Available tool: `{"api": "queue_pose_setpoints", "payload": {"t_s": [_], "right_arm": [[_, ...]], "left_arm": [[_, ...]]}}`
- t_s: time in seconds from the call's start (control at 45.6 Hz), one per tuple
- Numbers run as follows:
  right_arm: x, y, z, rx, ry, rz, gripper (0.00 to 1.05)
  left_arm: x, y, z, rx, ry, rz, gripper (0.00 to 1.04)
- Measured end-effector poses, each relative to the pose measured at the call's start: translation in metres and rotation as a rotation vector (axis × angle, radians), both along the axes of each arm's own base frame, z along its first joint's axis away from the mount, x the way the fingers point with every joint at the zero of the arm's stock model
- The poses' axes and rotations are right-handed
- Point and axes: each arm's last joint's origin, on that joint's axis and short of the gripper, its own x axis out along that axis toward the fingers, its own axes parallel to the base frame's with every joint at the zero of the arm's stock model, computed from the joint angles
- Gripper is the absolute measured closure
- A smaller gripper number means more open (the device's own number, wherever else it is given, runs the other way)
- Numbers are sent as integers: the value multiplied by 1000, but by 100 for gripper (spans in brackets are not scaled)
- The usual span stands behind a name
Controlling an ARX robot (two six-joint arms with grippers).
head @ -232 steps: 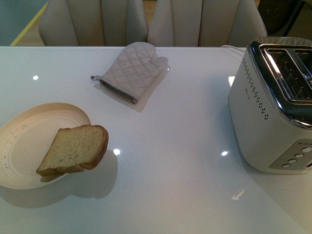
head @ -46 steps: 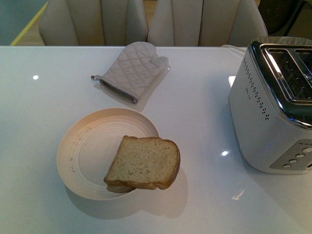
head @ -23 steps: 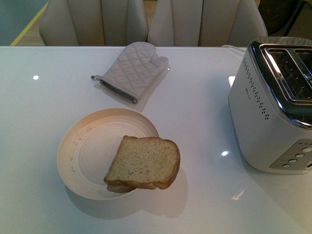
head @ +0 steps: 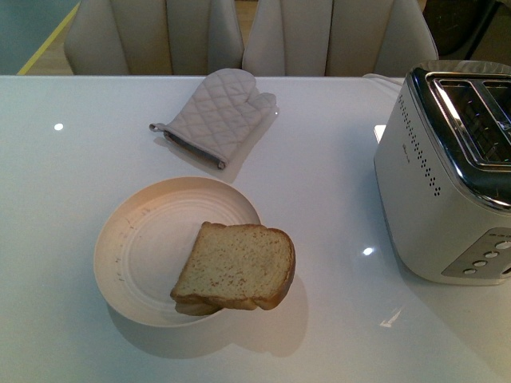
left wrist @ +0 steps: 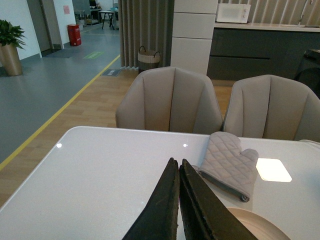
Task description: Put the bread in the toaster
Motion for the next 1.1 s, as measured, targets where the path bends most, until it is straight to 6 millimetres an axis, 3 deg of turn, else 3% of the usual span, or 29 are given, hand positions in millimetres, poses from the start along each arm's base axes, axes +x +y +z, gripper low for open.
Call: {"api": "queue_pose_setpoints", "payload": {"t_s": [0.898,1.095], "right_arm": [[0,0,0,0,0,0,9],[0,0,0,0,0,0,9]], "left_arm": [[-24,0,-3,0,4,0,102],[-24,0,-3,0,4,0,59]]}}
